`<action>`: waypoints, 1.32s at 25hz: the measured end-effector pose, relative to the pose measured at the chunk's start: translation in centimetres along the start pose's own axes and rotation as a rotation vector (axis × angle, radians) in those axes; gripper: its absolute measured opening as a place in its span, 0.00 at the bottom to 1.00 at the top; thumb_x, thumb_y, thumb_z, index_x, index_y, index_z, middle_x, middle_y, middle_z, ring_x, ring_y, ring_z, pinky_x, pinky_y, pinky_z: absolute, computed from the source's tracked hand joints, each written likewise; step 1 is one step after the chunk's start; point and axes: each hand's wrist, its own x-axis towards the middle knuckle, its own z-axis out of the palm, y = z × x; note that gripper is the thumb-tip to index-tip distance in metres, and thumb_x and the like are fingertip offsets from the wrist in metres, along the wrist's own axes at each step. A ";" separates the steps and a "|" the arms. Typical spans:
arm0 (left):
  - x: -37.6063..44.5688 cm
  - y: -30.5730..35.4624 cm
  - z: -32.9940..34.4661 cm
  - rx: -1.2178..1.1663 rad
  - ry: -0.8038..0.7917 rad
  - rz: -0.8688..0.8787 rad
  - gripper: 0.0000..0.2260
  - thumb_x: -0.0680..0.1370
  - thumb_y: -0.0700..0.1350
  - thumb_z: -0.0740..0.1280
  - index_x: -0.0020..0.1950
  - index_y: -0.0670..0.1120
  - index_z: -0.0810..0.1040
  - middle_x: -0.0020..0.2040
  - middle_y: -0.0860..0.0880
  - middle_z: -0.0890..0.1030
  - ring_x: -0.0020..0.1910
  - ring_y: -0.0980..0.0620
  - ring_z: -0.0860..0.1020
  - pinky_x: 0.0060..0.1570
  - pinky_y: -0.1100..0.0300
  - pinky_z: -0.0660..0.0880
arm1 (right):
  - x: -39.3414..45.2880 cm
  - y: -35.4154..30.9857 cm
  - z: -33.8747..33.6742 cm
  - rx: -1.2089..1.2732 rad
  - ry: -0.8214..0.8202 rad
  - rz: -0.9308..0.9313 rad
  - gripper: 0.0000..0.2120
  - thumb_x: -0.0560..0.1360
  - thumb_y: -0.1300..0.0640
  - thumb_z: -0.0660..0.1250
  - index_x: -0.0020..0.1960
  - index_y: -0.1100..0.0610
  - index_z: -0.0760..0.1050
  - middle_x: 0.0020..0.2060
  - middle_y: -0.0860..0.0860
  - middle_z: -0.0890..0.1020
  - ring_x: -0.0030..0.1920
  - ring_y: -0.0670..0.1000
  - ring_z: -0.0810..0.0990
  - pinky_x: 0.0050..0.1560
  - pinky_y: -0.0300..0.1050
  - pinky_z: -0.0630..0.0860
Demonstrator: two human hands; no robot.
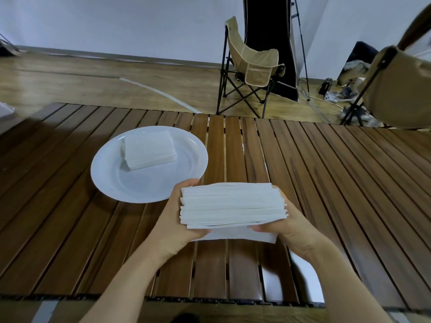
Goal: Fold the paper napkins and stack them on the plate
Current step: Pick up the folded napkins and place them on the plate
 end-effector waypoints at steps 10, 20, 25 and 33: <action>-0.3 -1.0 1.1 -0.146 0.048 0.070 0.41 0.64 0.31 0.77 0.70 0.51 0.62 0.58 0.59 0.74 0.61 0.62 0.73 0.52 0.70 0.74 | 0.3 0.3 0.3 -0.024 -0.053 -0.060 0.48 0.56 0.57 0.81 0.71 0.46 0.62 0.65 0.50 0.74 0.67 0.52 0.72 0.66 0.57 0.71; -0.3 -1.4 0.2 -0.166 -0.037 0.067 0.49 0.63 0.37 0.79 0.74 0.59 0.53 0.64 0.61 0.70 0.64 0.64 0.69 0.56 0.69 0.73 | 0.3 -0.1 0.4 0.166 -0.027 -0.023 0.48 0.53 0.57 0.80 0.70 0.45 0.65 0.63 0.52 0.75 0.63 0.56 0.76 0.58 0.50 0.77; -0.3 -0.2 1.1 -0.318 0.069 0.049 0.43 0.59 0.67 0.74 0.70 0.61 0.61 0.60 0.63 0.74 0.61 0.64 0.73 0.49 0.70 0.75 | 0.4 -0.8 1.4 0.414 0.119 0.038 0.28 0.69 0.38 0.70 0.64 0.52 0.74 0.56 0.56 0.82 0.53 0.55 0.83 0.48 0.49 0.80; 0.2 -0.1 3.0 -0.332 0.388 0.044 0.14 0.74 0.56 0.63 0.59 0.64 0.70 0.53 0.70 0.77 0.55 0.69 0.75 0.49 0.69 0.75 | 1.7 -1.1 2.6 0.414 0.381 0.137 0.24 0.77 0.41 0.61 0.59 0.59 0.79 0.51 0.59 0.84 0.53 0.60 0.83 0.57 0.58 0.78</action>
